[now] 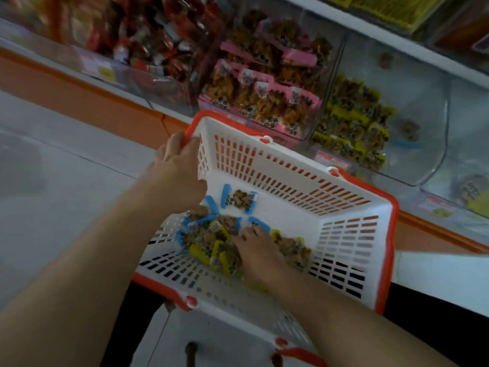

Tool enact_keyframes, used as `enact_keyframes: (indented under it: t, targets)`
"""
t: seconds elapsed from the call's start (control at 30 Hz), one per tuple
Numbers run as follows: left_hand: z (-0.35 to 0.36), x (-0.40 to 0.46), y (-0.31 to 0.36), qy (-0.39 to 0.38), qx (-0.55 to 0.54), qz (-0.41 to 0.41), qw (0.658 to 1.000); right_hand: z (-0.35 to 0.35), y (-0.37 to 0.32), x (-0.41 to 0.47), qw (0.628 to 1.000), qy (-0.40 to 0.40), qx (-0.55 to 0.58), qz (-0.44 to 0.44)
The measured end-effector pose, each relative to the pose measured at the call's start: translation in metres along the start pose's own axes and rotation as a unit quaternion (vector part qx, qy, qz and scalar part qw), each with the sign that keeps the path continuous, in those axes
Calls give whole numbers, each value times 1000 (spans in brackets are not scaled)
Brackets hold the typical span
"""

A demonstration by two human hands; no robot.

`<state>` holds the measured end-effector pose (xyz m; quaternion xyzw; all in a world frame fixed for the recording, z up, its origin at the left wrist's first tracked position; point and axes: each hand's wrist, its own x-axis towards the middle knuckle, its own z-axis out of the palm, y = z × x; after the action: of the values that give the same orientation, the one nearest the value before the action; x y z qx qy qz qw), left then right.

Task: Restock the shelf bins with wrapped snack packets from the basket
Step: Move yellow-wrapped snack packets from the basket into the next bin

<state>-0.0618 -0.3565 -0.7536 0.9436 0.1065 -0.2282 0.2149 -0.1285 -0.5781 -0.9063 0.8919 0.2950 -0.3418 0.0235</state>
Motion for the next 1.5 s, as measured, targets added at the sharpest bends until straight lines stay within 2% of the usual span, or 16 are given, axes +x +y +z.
enact_keyframes:
  t: [0.1, 0.2, 0.3, 0.4, 0.47, 0.57, 0.63, 0.73, 0.9, 0.97, 1.03, 1.1, 1.17, 1.23, 1.37, 1.5]
  targets:
    - [-4, -1, 0, -6, -16, 1, 1000, 11, -8, 5, 999, 22, -28, 11]
    - [-5, 1, 1, -11, -22, -10, 1000, 6, -4, 3, 1000, 16, 26, -7]
    - [-7, 0, 6, 60, 1, 9, 998, -24, 3, -7, 993, 24, 111, -14]
    - [-13, -5, 20, 128, -27, 101, 986, -75, 12, -19, 968, -1, 251, 17]
    - [-14, -9, 31, 70, -74, 145, 984, -109, 20, -31, 948, -1, 317, 18]
    - [-7, -14, 47, -94, -102, 159, 977, -155, 34, -59, 930, 32, 366, 28]
    - [-1, -15, 56, -142, -137, 159, 967, -172, 47, -76, 915, 60, 395, 55]
    - [6, -14, 72, -118, -215, 151, 958, -174, 70, -92, 858, 108, 493, 95]
    - [21, -18, 100, -76, -338, 144, 927, -166, 96, -104, 790, 201, 569, 106]
    - [29, -21, 110, -63, -356, 147, 921, -167, 101, -106, 781, 223, 573, 109]
    - [38, -22, 122, -48, -374, 138, 916, -171, 111, -114, 795, 251, 536, 132]
    - [45, -18, 138, -36, -378, 125, 917, -176, 128, -126, 805, 302, 480, 173]
    - [48, -8, 159, -16, -365, 133, 921, -179, 150, -142, 795, 373, 422, 224]
    - [47, 10, 185, 17, -346, 155, 925, -176, 177, -157, 785, 403, 369, 291]
    - [48, 71, 246, 35, -334, 195, 921, -163, 214, -167, 798, 305, 341, 393]
    - [63, 140, 304, 26, -260, 233, 937, -158, 224, -169, 831, 225, 342, 377]
